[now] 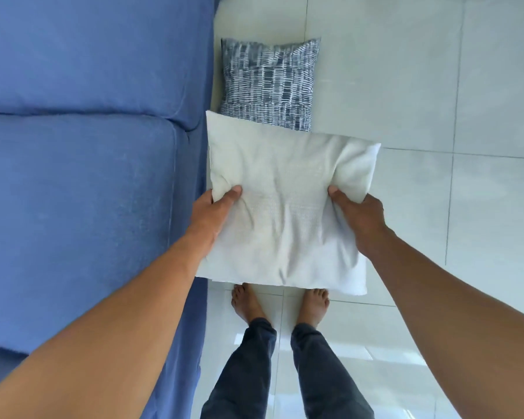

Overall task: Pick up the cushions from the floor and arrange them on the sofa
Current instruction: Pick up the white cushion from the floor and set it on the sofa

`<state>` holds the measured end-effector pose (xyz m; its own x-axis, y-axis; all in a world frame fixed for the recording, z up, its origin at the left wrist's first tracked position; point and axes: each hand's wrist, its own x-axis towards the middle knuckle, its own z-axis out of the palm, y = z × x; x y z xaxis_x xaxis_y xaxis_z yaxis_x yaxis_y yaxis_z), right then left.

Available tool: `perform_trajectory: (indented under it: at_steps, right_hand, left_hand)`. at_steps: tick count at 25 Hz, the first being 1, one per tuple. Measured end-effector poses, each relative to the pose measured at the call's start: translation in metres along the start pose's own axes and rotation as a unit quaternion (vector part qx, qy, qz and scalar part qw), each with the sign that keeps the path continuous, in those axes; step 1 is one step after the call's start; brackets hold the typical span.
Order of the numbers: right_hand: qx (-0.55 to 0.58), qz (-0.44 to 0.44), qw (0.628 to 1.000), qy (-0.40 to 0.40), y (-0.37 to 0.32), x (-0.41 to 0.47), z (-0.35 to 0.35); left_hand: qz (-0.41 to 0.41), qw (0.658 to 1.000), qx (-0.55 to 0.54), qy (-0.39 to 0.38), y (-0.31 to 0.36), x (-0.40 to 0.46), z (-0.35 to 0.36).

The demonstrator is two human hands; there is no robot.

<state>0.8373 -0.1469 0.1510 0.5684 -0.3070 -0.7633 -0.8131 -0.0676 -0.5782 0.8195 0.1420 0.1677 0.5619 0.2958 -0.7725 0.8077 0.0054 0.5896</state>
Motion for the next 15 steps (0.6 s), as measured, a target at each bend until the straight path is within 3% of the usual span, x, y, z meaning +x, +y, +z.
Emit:
perform_trajectory:
  at_steps: [7,15]
  right_hand:
    - [0.016,-0.062,0.998,-0.021,-0.095,-0.146,-0.061]
    - [0.019,-0.124,0.990,-0.068,-0.166,-0.256,-0.069]
  left_hand:
    - [0.052,0.998,-0.041,0.005,0.093,-0.168,-0.051]
    - [0.101,0.989,-0.104,0.039,0.134,-0.296,-0.114]
